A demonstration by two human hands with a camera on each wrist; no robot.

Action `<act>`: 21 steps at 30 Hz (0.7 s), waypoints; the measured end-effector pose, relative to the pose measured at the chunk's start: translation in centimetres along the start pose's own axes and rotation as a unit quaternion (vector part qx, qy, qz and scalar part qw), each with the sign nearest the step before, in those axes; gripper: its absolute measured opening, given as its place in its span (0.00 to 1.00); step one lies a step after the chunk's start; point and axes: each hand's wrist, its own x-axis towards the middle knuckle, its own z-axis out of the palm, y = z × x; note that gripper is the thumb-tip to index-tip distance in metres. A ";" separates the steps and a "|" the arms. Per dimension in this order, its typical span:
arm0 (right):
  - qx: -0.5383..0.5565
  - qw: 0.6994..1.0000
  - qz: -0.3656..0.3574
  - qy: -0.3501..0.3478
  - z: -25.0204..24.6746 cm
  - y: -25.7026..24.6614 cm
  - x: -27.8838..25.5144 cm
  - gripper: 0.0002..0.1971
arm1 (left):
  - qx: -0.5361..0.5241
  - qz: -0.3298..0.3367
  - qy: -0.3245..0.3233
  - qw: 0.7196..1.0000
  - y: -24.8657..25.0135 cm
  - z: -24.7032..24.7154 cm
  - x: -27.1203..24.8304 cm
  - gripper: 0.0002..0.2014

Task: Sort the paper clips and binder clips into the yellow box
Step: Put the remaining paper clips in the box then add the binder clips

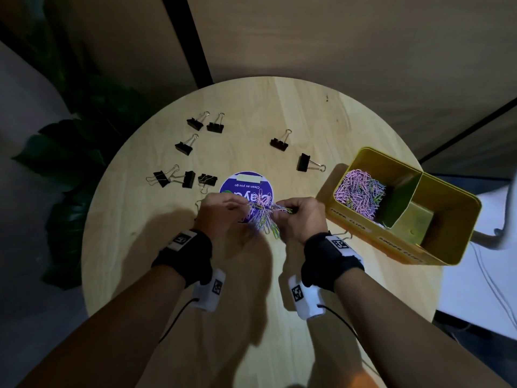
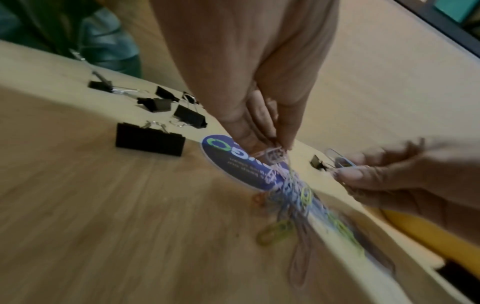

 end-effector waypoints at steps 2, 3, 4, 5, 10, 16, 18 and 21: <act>0.076 0.997 -0.007 0.012 -0.7 -0.7 -0.7 0.11 | -0.096 -0.057 -0.017 0.994 0.7 -0.8 0.1 0.08; 0.103 0.994 -0.020 0.018 -0.9 -1.1 -1.1 0.11 | -0.116 -0.057 -0.022 0.991 1.3 -1.2 0.1 0.08; 0.119 0.992 -0.036 0.025 -1.2 -1.5 -1.4 0.12 | -0.142 -0.053 -0.030 0.988 1.9 -1.4 0.0 0.09; 0.127 0.990 -0.051 0.032 -1.6 -2.0 -1.8 0.13 | -0.170 -0.047 -0.037 0.984 2.7 -1.6 -0.1 0.09; 0.202 0.970 -0.105 0.085 -4.9 -4.2 -3.6 0.14 | -0.208 -0.009 -0.082 0.975 8.8 0.0 -0.9 0.09; 0.180 0.952 -0.079 0.234 -12.1 -3.6 -2.8 0.11 | -0.180 0.009 -0.147 0.973 15.5 6.5 -1.7 0.09; 0.117 0.955 -0.041 0.268 -14.0 -2.8 -2.0 0.11 | -0.153 0.005 -0.152 0.976 16.1 9.3 -1.6 0.08; 0.014 0.965 0.012 0.261 -15.3 -1.8 -0.4 0.12 | -0.052 0.023 -0.140 0.989 16.3 13.1 -0.9 0.07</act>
